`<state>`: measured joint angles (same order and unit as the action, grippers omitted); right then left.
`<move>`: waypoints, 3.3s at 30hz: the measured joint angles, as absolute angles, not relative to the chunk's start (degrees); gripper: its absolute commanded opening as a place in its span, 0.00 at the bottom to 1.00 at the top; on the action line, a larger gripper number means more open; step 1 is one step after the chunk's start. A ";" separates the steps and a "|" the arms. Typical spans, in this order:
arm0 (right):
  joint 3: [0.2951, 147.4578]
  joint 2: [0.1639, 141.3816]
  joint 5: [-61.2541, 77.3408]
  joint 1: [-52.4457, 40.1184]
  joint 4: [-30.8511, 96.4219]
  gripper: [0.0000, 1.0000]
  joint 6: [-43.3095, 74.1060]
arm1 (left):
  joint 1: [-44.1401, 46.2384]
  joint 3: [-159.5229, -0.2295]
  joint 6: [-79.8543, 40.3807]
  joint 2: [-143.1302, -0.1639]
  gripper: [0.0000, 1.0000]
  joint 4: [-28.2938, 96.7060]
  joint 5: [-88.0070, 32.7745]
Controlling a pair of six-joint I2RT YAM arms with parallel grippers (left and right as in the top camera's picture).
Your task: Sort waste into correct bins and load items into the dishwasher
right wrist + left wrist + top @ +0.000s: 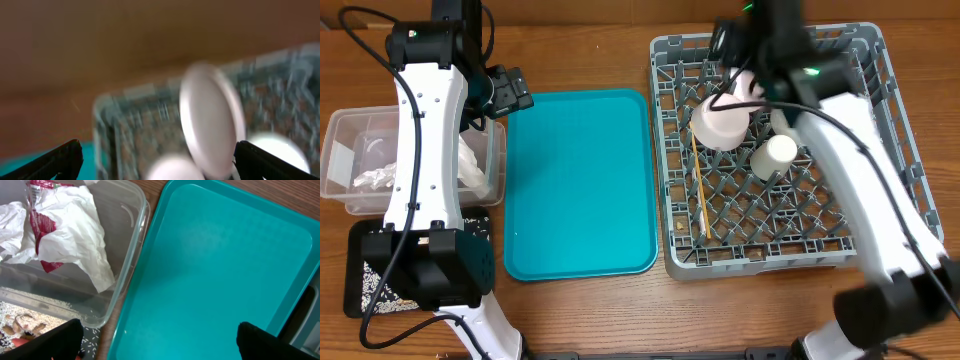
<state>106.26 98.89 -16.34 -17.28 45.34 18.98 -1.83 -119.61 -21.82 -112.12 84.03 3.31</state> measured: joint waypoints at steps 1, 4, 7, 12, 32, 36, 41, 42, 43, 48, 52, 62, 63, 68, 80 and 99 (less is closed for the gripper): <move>106.24 97.25 -16.34 -17.06 44.69 1.00 19.00 | -1.83 -119.63 -21.82 -112.12 1.00 84.05 3.31; 106.30 90.91 -16.32 -16.25 44.69 1.00 18.09 | -1.83 -119.61 -21.82 -112.12 1.00 84.05 3.31; 106.13 86.26 -16.29 -14.87 48.69 1.00 17.52 | -1.83 -119.61 -21.82 -112.12 1.00 84.03 3.31; 95.72 74.24 -16.29 -13.30 44.12 1.00 17.08 | -1.83 -119.61 -21.82 -112.12 1.00 84.05 3.29; 13.23 7.99 -15.33 -7.42 5.65 1.00 23.18 | -1.83 -119.63 -21.82 -112.12 1.00 84.03 3.51; 10.83 4.25 -13.98 -7.20 4.49 1.00 23.77 | -1.83 -119.63 -21.82 -112.12 1.00 84.03 3.51; 6.74 0.95 -10.09 -6.04 2.07 1.00 23.99 | -1.83 -119.63 -21.82 -112.12 1.00 84.03 3.51; 5.65 0.93 -8.82 -5.52 0.19 1.00 23.99 | -1.83 -119.63 -21.82 -112.12 1.00 84.05 3.51; 4.84 0.86 -7.68 -5.08 -0.62 1.00 24.03 | -1.83 -119.63 -21.82 -112.12 1.00 84.03 3.53; 2.07 0.84 -3.88 -1.83 -2.79 1.00 23.99 | -1.83 -119.63 -21.82 -112.12 1.00 84.03 3.51; 1.06 0.84 -2.33 0.01 -2.35 1.00 23.11 | -1.83 -119.63 -21.82 -112.12 1.00 84.05 3.53; 1.06 0.73 -1.32 0.03 5.13 1.00 15.59 | -1.83 -119.63 -21.82 -112.12 1.00 84.03 3.53; 1.06 0.73 -1.32 0.03 5.13 1.00 15.40 | -1.83 -119.63 -21.82 -112.12 1.00 84.03 3.53; 1.06 0.73 -1.28 0.03 5.13 1.00 14.98 | -1.83 -119.63 -21.82 -112.12 1.00 84.03 3.51; 1.06 0.73 -1.30 0.03 5.13 1.00 14.98 | -1.83 -119.63 -21.82 -112.12 1.00 84.03 3.53; 1.06 0.73 -1.30 0.03 5.15 1.00 14.96 | -0.71 -119.52 -21.82 -101.54 1.00 83.61 2.11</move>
<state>1.06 0.73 -1.30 0.03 5.15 14.96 -0.71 -119.52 -21.82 -101.54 83.61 2.11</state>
